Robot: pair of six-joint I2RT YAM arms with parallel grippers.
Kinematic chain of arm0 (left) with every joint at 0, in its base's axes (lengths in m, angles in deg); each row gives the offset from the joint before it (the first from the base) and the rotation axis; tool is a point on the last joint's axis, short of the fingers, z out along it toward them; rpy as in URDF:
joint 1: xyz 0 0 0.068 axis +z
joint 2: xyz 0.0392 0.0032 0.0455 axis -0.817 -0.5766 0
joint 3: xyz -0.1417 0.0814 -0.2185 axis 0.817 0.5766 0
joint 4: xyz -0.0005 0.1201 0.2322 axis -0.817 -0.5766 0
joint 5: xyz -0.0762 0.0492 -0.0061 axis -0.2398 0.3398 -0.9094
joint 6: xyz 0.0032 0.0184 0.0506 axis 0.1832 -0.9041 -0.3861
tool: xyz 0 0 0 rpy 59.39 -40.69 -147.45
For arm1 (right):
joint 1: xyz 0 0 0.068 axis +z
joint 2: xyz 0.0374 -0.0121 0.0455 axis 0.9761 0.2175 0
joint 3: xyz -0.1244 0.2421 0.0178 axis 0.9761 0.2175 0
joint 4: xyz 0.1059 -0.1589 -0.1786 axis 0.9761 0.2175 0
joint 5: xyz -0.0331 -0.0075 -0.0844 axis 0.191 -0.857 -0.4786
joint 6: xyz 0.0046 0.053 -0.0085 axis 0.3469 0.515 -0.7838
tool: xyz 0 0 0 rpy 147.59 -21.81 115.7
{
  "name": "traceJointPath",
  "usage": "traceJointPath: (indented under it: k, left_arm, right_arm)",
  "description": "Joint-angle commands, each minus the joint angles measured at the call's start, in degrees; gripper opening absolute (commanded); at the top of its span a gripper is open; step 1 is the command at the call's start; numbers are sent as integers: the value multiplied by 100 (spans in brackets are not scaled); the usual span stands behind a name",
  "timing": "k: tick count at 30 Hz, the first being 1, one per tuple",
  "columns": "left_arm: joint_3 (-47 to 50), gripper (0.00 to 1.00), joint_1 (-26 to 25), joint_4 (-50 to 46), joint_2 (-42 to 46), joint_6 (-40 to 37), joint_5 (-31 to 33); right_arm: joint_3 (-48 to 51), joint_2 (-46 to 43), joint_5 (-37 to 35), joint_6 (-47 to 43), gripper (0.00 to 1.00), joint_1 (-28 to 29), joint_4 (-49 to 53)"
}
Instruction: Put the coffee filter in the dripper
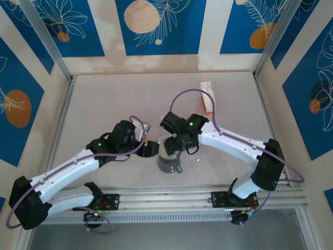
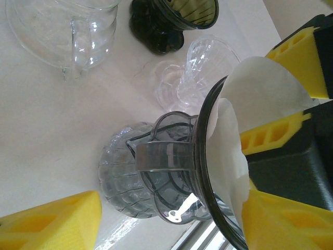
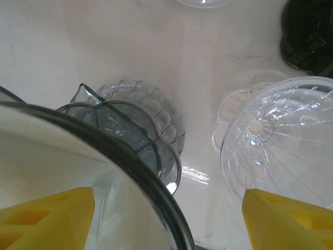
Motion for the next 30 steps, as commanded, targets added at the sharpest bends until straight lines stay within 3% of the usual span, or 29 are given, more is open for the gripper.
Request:
traceJointPath:
  k: [1, 12, 25, 30]
  left_arm:
    - [79, 71, -22, 42, 69, 47, 32]
    - [130, 71, -25, 197, 61, 146, -90]
    - [271, 87, -25, 637, 346, 233, -207]
    - [161, 87, -24, 462, 173, 163, -140]
  right_arm:
    - [56, 95, -155, -103, 76, 60, 14]
    - [374, 291, -393, -78, 75, 262, -294]
    - [559, 410, -558, 26, 75, 346, -419]
    - [541, 423, -564, 38, 75, 376, -446]
